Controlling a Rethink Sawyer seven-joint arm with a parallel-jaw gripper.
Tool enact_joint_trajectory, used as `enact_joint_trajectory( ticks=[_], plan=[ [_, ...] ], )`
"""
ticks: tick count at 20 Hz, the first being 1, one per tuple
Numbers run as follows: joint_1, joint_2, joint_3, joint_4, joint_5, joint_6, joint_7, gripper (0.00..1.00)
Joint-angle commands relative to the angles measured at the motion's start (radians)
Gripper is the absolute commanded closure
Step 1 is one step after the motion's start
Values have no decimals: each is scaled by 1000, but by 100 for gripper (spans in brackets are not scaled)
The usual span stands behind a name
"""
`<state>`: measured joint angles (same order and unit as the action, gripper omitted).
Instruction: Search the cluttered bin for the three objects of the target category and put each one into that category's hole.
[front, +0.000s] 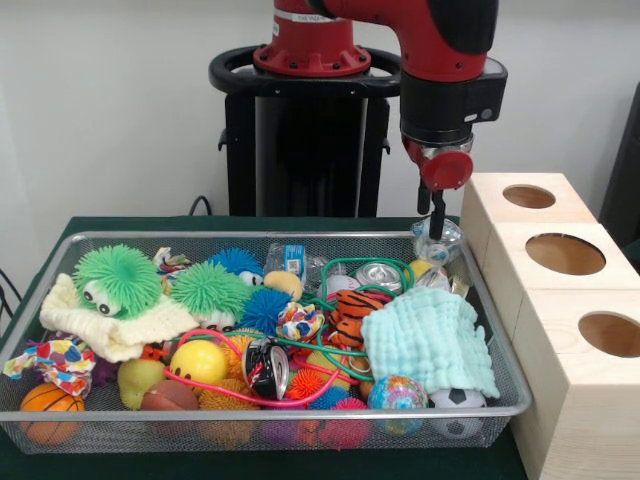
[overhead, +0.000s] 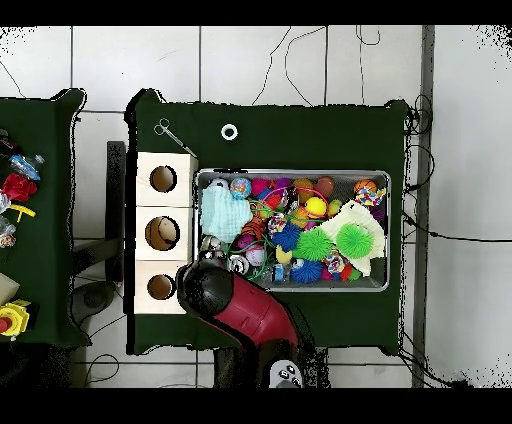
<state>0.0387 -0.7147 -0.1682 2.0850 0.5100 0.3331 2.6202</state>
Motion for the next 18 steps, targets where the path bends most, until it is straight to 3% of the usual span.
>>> enact_joint_trajectory(
  ticks=[1,11,18],
  plan=[
    [6,41,-7,-30,65,3,225,0],
    [-24,78,80,71,69,-159,207,0],
    [-22,86,114,89,94,-182,227,0]
  ],
)
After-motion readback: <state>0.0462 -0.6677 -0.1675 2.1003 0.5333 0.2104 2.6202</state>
